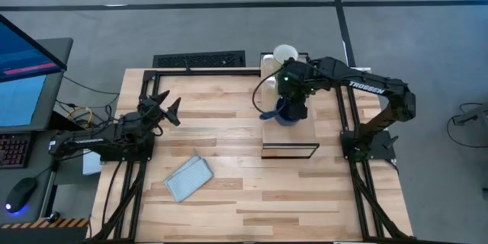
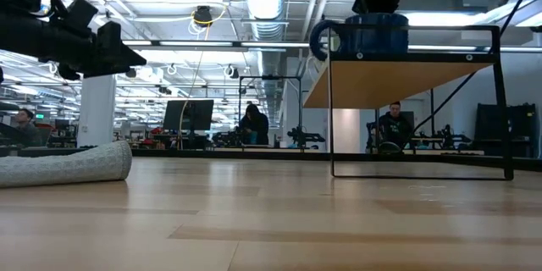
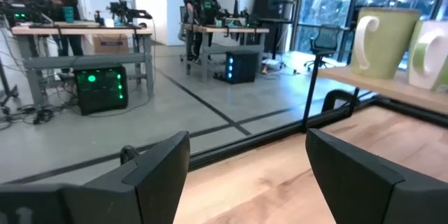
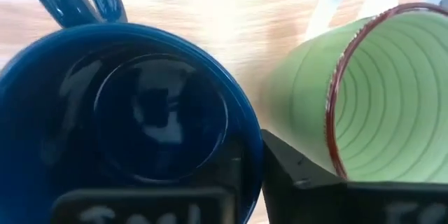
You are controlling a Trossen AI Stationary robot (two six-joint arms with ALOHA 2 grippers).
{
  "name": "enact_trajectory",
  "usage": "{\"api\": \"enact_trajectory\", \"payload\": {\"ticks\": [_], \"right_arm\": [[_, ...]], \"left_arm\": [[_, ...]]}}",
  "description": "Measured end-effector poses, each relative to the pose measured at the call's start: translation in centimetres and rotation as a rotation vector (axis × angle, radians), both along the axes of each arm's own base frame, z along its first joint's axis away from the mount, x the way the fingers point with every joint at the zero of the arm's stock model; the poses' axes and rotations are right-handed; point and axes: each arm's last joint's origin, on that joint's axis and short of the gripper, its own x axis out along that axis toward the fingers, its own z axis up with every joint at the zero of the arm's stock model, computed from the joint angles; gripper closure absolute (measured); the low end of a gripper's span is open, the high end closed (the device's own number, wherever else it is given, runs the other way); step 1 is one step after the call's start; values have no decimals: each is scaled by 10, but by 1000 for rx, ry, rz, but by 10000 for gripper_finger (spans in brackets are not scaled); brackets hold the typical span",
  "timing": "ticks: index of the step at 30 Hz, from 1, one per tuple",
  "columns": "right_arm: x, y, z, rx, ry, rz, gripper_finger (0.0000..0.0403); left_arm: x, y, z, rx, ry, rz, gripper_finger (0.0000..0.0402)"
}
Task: Stack small to large cups/mugs on shelf
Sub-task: Put the blue mug on the shelf
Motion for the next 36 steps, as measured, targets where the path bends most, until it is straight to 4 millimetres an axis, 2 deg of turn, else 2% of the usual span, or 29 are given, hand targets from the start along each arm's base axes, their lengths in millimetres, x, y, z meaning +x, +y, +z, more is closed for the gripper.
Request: {"api": "enact_trajectory", "payload": {"ticks": [6,12,23,36], "right_arm": [[-2,-7,0,1,-9,-50,273],[-4,-14,0,17,-21,-125,246],[-3,-11,1,5,-18,-85,263],[-2,-10,1,-15,-5,1,320]], "left_arm": [[0,0,0,-1,-5,-6,124],[0,0,0,-1,-5,-5,124],[0,0,0,-1,-5,-5,124],[0,0,0,-14,-23,-6,124]]}}
